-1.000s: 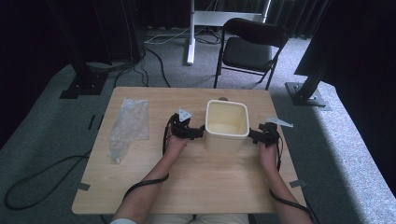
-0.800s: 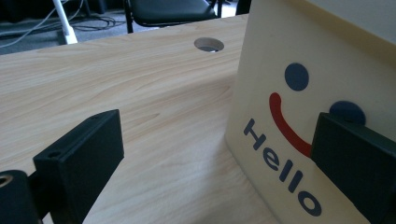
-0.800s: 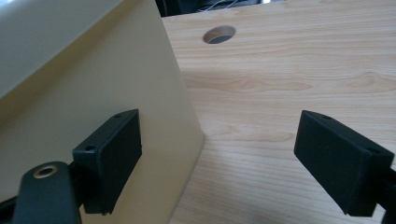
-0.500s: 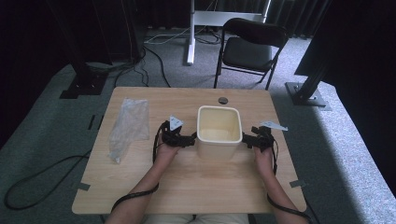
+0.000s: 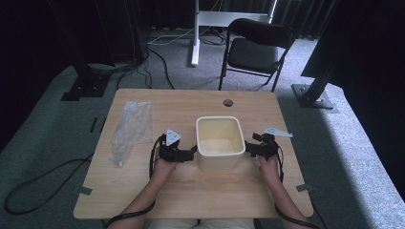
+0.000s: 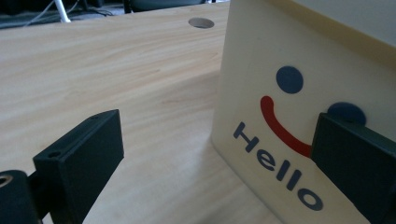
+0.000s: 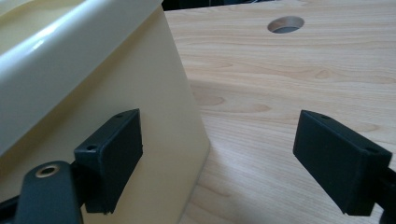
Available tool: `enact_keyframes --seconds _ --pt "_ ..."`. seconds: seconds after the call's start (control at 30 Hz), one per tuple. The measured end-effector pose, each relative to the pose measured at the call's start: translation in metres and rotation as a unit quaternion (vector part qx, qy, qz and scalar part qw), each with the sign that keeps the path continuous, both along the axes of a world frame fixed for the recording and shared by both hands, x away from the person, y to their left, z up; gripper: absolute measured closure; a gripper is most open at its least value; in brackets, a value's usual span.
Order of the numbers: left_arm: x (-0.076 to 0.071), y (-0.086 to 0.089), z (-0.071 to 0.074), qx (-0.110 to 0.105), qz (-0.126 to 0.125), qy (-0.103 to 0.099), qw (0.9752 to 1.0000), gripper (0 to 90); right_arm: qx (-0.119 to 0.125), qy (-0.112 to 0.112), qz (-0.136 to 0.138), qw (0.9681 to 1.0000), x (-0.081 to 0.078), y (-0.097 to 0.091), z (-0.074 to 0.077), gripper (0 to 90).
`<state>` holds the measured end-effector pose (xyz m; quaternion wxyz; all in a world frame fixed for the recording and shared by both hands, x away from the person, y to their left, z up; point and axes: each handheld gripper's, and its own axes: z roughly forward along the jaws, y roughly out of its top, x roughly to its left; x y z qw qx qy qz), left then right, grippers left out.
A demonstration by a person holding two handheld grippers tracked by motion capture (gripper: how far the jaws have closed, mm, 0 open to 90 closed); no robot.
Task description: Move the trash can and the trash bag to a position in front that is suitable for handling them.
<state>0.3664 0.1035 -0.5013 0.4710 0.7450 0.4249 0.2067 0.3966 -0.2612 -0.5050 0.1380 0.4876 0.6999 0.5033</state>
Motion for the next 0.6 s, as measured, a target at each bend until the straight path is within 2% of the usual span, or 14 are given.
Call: enact_keyframes --seconds 0.1,0.23,0.4,0.6 --pt "-0.010 0.001 -0.001 -0.007 0.004 0.000 1.0000 3.1 0.002 0.005 0.008 1.0000 -0.004 0.002 0.001 15.1" --pt "-0.023 0.002 -0.001 -0.001 -0.002 -0.011 0.9999 3.0 0.008 0.005 0.018 0.9998 -0.010 0.002 -0.001 15.1" --pt "-0.037 0.005 -0.001 -0.007 -0.008 -0.009 0.9999 3.0 0.010 -0.002 0.035 0.9993 -0.015 0.002 -0.002 15.1" --pt "-0.052 0.006 -0.002 -0.012 -0.022 -0.004 0.9997 3.0 0.017 0.003 0.054 0.9984 -0.018 0.001 -0.003 15.1"
